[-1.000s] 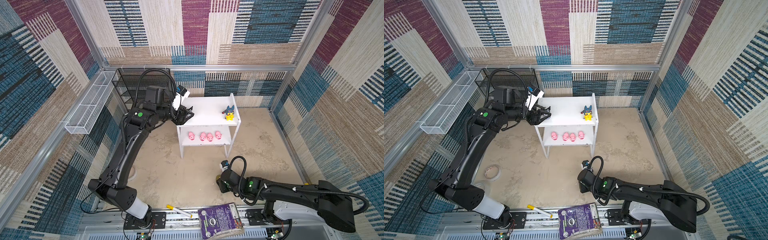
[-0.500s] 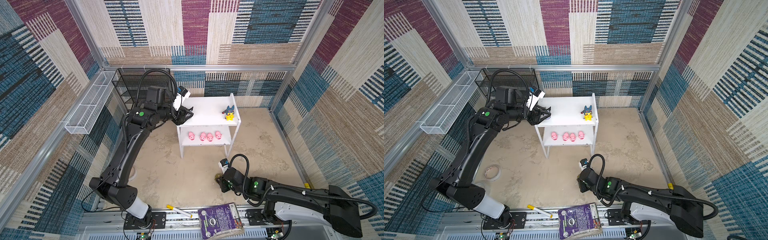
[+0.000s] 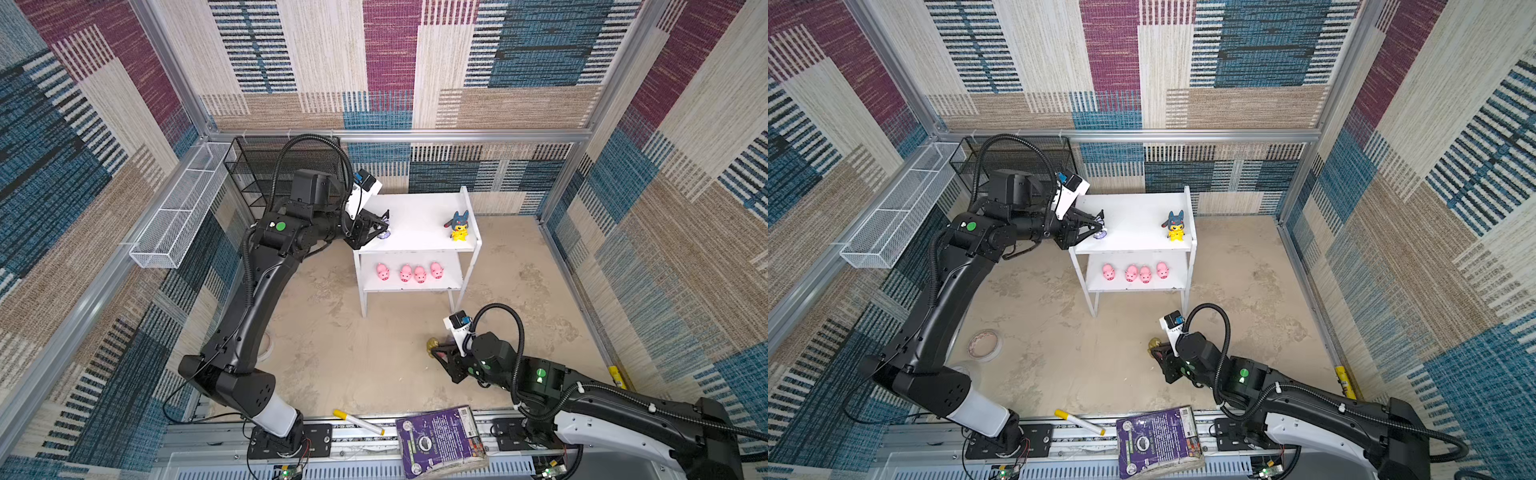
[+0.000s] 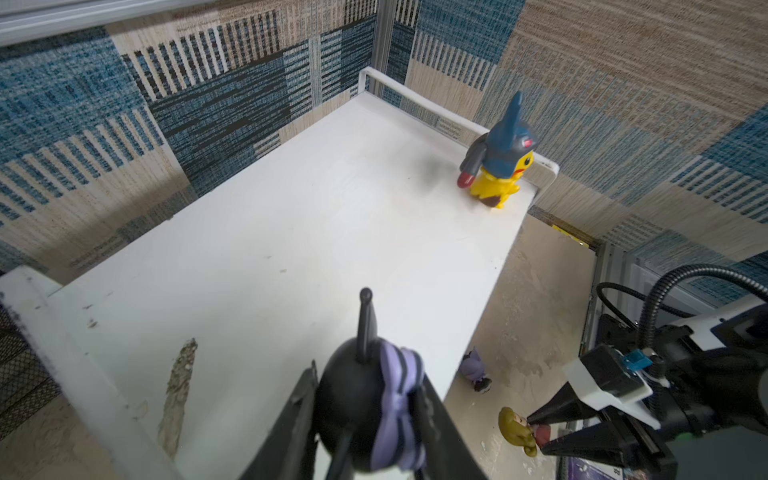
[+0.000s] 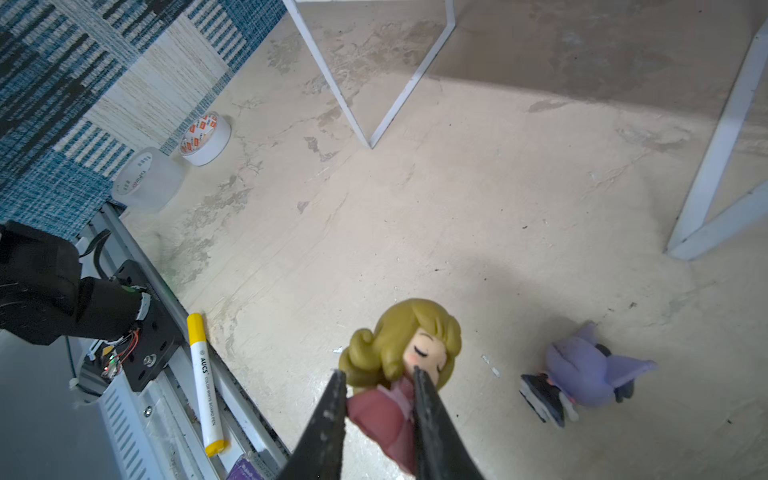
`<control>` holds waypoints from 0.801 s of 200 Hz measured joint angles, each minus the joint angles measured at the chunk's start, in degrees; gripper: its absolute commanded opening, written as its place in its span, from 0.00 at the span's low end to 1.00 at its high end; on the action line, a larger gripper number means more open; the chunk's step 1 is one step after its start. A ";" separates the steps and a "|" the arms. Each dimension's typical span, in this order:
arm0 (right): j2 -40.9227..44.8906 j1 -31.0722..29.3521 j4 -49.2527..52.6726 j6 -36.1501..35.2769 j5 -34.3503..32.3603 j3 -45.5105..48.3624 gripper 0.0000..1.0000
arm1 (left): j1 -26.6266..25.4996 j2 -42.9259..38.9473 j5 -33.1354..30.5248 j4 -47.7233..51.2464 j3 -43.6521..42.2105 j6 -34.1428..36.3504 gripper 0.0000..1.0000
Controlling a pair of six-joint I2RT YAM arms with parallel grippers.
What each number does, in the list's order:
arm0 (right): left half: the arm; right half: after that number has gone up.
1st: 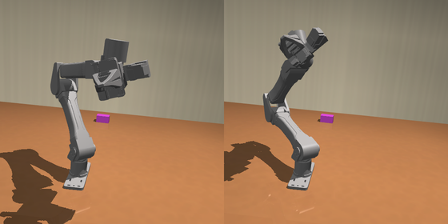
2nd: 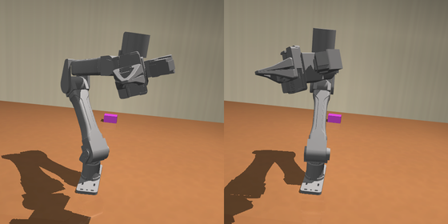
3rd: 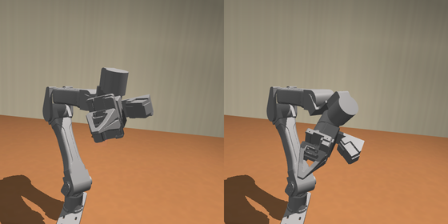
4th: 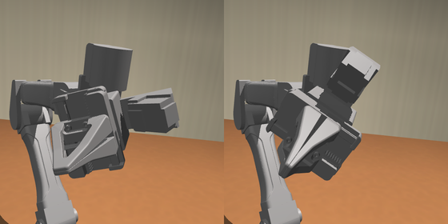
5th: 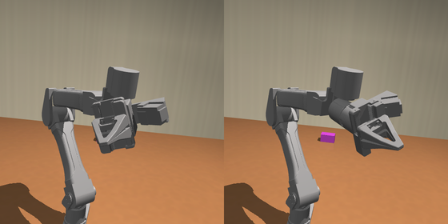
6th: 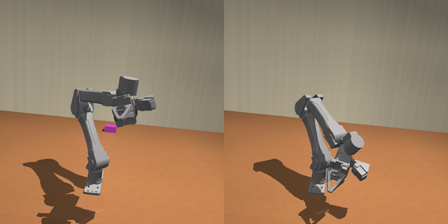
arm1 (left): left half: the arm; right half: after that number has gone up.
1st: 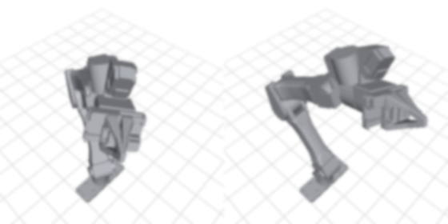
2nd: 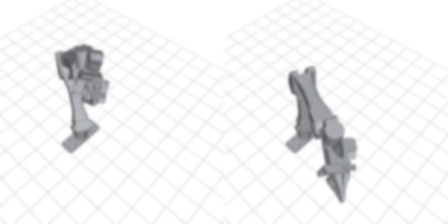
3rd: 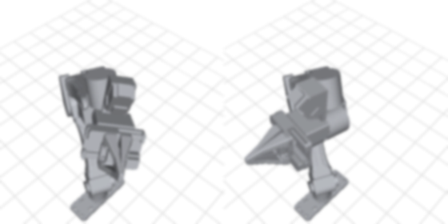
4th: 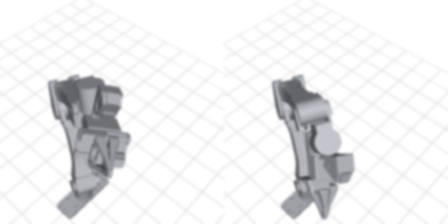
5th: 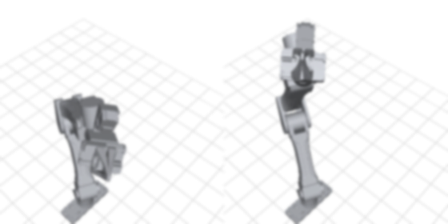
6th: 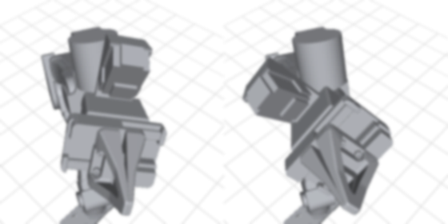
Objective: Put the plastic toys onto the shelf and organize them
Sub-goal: 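Move Kuromi beside Pikachu with the left gripper while the right gripper lifts the princess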
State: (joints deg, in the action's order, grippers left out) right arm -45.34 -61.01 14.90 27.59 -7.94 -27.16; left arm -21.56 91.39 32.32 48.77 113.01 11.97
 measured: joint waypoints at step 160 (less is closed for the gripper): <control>8.33 -0.04 1.33 0.48 1.97 3.34 0.25 | -12.63 13.97 -3.67 3.63 17.64 6.43 0.32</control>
State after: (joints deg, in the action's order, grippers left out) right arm -37.01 -61.06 16.23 28.08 -5.98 -23.81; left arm -34.20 105.36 28.64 52.40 130.65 18.39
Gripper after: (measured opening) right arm 0.264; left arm 0.331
